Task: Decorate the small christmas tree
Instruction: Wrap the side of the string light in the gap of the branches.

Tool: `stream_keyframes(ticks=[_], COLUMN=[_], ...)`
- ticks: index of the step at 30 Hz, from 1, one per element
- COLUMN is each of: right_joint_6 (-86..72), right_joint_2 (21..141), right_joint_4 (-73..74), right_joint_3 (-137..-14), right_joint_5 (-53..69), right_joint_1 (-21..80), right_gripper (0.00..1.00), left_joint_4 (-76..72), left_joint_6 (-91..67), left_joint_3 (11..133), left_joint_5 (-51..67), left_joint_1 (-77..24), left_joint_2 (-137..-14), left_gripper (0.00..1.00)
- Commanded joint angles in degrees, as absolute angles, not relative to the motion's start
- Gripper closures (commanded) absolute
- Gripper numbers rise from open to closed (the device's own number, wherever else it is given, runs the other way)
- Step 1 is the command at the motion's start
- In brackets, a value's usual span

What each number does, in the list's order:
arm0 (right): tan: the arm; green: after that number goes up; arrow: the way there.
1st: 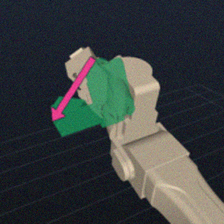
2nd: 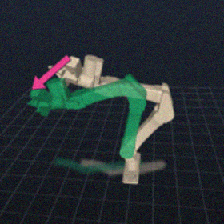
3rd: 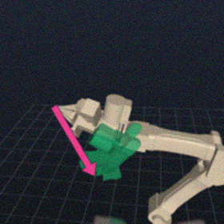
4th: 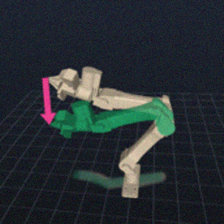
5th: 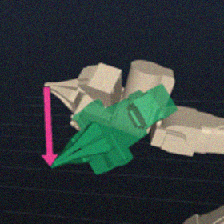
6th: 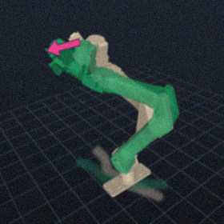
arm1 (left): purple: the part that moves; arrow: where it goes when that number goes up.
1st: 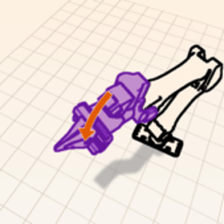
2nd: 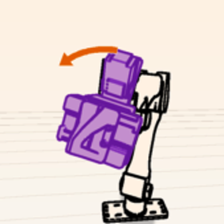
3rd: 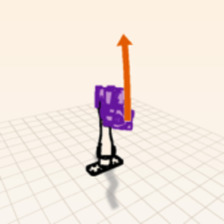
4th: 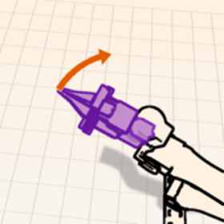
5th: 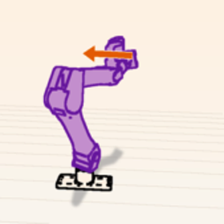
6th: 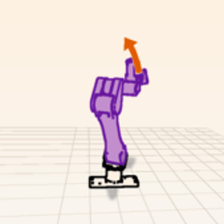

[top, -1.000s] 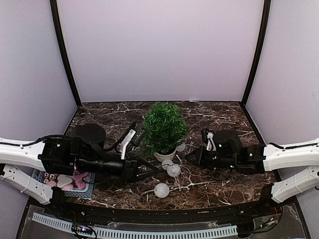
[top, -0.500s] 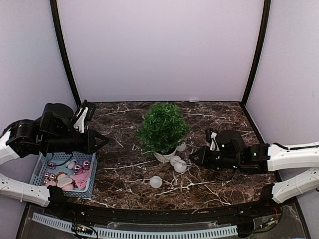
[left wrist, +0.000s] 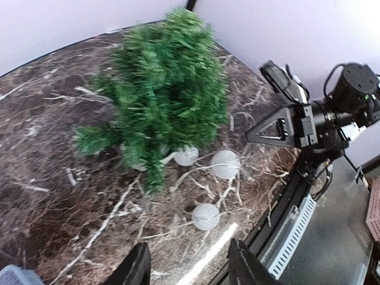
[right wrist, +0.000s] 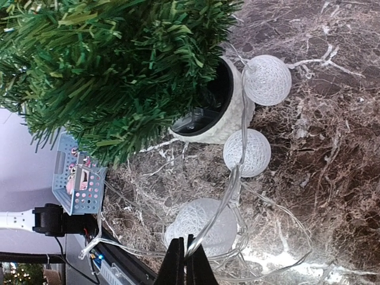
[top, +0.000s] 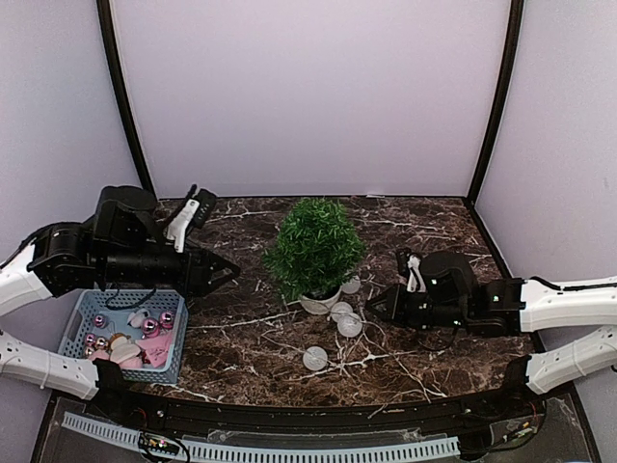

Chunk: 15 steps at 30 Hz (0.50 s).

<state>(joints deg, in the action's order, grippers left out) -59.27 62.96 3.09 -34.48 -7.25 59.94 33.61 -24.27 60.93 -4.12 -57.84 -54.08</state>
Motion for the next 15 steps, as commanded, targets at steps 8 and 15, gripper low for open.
stream_keyframes(ticks=[8, 15], right_joint_6=[-56.0, -55.39], right_joint_2=[60.33, 59.92], right_joint_4=[-0.82, -1.23], right_joint_3=[-36.04, -36.05], right_joint_5=[-3.64, -2.42], right_joint_1=[59.82, 59.85], right_gripper=[1.0, 1.0], left_joint_4=[14.52, 22.69], left_joint_6=[-10.47, -5.67], left_joint_3=[69.64, 81.44], left_joint_5=[4.49, 0.73], left_joint_1=[-69.14, -69.95], left_joint_2=[-78.71, -91.7], left_gripper=[0.42, 0.4])
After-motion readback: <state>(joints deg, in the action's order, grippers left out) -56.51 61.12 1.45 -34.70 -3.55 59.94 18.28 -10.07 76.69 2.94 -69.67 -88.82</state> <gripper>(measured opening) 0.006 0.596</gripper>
